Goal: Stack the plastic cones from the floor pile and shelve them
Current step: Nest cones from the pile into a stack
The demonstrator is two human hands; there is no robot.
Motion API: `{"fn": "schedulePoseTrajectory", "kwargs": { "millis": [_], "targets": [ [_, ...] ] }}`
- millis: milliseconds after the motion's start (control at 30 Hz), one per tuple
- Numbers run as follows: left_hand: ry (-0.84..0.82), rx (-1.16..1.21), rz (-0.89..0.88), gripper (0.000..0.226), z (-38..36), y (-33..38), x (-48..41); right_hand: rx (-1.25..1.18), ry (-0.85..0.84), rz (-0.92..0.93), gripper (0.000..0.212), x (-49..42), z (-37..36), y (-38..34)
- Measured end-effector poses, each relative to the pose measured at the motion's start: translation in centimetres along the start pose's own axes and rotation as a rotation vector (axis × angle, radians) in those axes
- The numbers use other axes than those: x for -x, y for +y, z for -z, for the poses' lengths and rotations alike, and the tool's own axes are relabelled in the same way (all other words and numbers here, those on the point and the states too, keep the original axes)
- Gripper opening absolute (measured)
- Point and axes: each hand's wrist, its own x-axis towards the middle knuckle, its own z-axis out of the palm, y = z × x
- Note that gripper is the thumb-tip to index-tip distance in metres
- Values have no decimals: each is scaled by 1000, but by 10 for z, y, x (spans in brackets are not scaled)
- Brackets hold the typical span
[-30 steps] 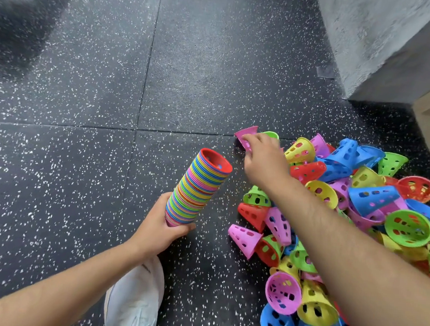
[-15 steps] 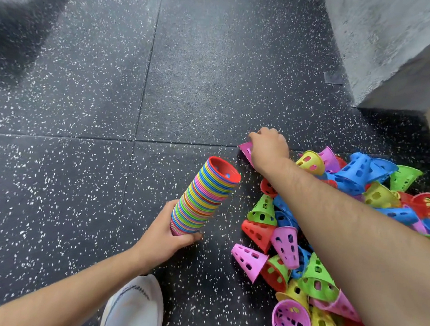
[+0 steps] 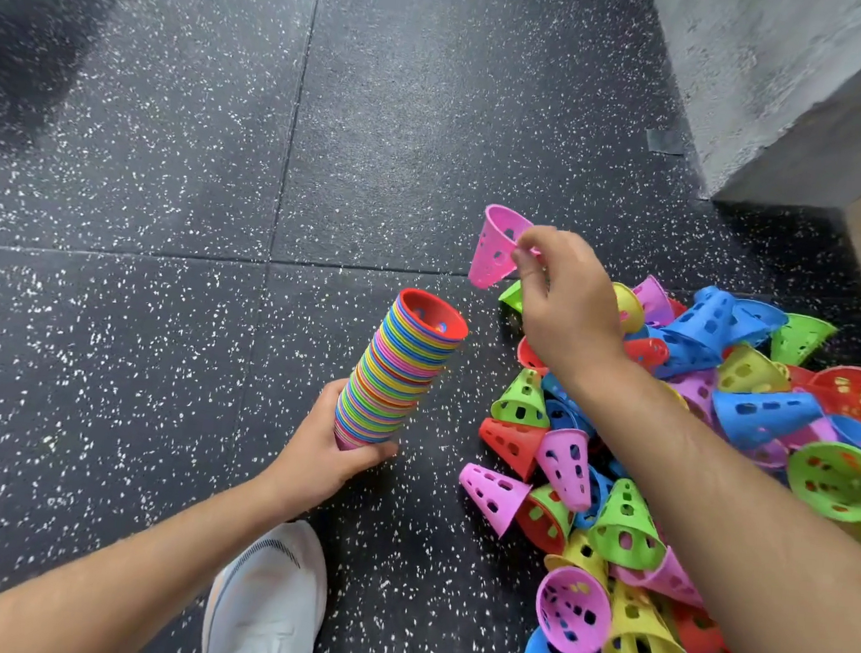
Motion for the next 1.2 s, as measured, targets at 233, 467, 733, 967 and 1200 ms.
{"fn": "schedulePoseTrajectory", "kwargs": {
  "millis": [233,467,733,967,1200],
  "targets": [
    [-9,-78,-23,73,-2,0,4,-133,-13,16,15,48,10,-26],
    [-17,-96,-51,81,-6,2,10,-178,-112,5,14,72,6,-36],
    [-4,-99,-27,77,-5,1,10,-207,-328,43,19,88,5,-28],
    [12,-120,4,73,-6,3,11,-64,-358,2,25,59,0,-7],
    [-14,-176,-2,69,-5,1,9,539,-483,-59,44,-3,-26,39]
  ]
}}
